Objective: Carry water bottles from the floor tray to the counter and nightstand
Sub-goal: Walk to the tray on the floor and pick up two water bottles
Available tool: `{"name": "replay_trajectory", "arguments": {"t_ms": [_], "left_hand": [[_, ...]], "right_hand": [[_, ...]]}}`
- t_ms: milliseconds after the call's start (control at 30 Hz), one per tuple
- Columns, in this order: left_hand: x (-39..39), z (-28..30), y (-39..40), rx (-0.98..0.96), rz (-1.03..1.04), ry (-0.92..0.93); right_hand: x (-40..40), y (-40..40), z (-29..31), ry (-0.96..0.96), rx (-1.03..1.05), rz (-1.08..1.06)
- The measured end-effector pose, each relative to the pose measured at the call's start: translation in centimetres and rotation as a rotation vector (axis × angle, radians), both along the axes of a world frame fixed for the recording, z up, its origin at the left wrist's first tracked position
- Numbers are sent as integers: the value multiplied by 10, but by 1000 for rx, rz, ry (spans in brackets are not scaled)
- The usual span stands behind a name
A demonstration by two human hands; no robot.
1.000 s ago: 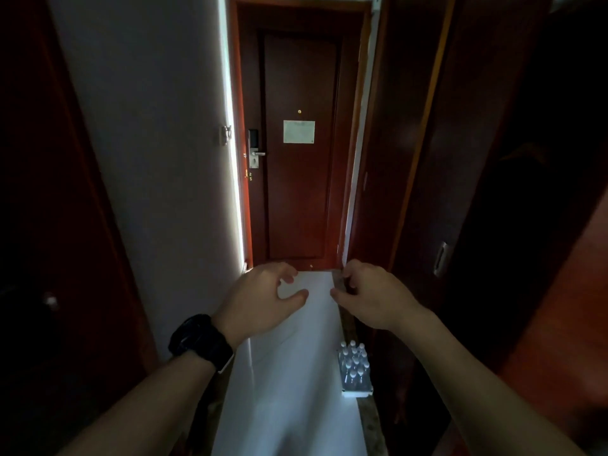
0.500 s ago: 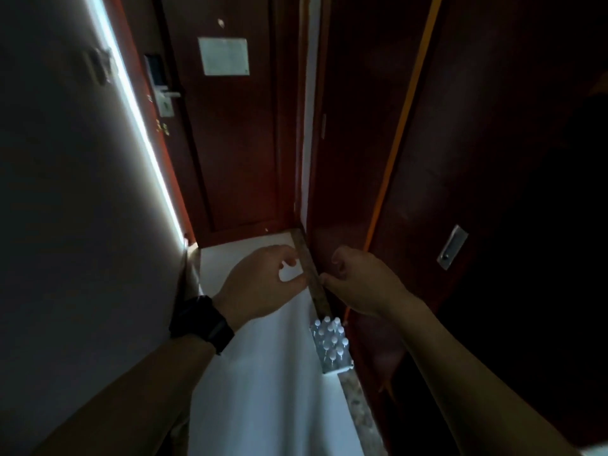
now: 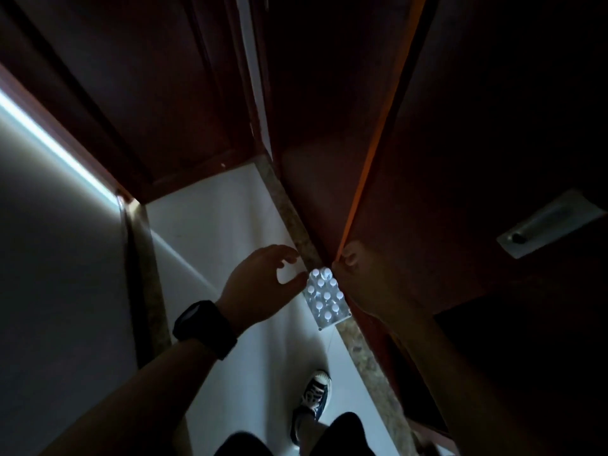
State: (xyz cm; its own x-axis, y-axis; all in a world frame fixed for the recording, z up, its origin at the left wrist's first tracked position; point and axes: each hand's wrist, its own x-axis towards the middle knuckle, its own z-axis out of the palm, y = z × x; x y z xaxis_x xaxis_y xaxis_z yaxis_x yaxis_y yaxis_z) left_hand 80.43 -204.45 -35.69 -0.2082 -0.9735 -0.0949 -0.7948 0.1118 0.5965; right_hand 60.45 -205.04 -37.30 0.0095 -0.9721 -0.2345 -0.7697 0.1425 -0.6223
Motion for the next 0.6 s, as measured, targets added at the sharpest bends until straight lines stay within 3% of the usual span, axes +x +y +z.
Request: {"name": "replay_trajectory", "arguments": {"t_ms": [267, 600], "left_hand": [[-10, -193, -84, 240, -36, 104], [-40, -540, -122, 452, -93, 92]], "right_hand": [[0, -35, -188, -74, 126, -302], [22, -27, -514, -118, 322, -641]]}}
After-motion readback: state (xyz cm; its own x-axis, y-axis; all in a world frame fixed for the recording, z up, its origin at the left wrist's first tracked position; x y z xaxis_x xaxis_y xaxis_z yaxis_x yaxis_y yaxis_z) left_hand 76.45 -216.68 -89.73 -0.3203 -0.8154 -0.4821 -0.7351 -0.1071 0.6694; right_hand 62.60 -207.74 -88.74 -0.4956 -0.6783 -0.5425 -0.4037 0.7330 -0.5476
